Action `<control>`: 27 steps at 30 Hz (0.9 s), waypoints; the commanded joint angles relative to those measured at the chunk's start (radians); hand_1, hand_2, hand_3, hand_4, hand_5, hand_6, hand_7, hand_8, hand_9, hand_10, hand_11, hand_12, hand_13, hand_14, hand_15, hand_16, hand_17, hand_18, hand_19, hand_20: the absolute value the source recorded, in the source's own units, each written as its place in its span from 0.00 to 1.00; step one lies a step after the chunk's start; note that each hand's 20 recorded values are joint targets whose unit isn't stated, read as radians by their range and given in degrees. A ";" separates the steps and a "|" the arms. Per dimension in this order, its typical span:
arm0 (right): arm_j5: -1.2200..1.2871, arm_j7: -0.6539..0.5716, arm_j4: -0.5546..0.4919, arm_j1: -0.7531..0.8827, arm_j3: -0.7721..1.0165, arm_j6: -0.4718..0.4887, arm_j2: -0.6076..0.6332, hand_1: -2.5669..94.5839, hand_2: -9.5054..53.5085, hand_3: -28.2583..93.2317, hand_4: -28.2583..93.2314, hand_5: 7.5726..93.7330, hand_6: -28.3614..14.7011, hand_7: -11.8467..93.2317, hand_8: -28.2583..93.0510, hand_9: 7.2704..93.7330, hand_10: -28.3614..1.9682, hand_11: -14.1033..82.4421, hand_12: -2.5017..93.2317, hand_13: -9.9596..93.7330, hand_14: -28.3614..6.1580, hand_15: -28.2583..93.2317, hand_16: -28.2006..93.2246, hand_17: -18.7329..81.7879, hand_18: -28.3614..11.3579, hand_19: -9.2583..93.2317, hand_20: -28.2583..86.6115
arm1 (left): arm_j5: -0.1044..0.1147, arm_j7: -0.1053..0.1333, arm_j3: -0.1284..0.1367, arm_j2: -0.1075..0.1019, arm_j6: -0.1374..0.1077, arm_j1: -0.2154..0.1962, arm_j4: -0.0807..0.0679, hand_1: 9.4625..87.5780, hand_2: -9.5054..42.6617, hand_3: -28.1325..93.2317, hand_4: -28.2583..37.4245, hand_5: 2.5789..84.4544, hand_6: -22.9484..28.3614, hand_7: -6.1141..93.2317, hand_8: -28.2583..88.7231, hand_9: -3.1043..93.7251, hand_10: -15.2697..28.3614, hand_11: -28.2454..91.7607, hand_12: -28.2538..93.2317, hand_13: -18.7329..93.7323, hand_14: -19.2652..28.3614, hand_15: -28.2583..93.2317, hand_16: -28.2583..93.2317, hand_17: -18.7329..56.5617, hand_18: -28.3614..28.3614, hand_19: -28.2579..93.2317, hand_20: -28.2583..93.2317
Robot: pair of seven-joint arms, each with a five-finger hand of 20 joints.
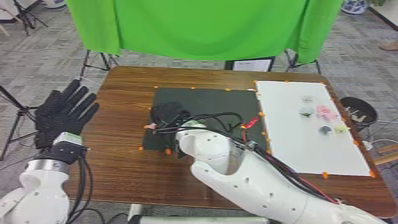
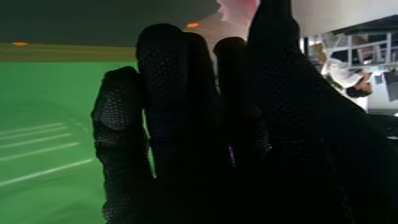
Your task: Arrange flowers
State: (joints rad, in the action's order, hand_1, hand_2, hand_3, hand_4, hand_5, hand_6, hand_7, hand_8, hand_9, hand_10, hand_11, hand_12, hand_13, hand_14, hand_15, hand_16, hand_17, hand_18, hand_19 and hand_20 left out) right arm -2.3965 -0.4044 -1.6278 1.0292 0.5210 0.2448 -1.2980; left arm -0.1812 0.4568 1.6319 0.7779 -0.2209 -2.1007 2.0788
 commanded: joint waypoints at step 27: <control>-0.023 0.138 0.012 0.001 0.093 0.223 -0.036 0.53 0.00 0.90 0.02 0.52 0.62 0.34 0.11 0.54 0.62 0.31 0.17 0.69 0.53 0.74 0.52 0.54 0.18 0.87 0.58 | 0.004 0.000 -0.001 0.006 -0.003 -0.016 0.010 0.21 0.41 0.84 0.00 0.45 0.61 0.14 0.18 0.34 0.68 0.35 0.32 0.34 0.72 0.43 0.19 0.19 0.72 0.46 0.30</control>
State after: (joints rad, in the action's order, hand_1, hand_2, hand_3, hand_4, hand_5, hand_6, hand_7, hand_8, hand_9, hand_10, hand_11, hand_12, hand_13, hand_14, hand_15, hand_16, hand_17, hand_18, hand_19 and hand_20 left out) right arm -2.4152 -0.2473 -1.5980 1.0448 0.6209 0.4859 -1.3513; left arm -0.1807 0.4549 1.6129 0.7780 -0.2211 -2.0922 2.0805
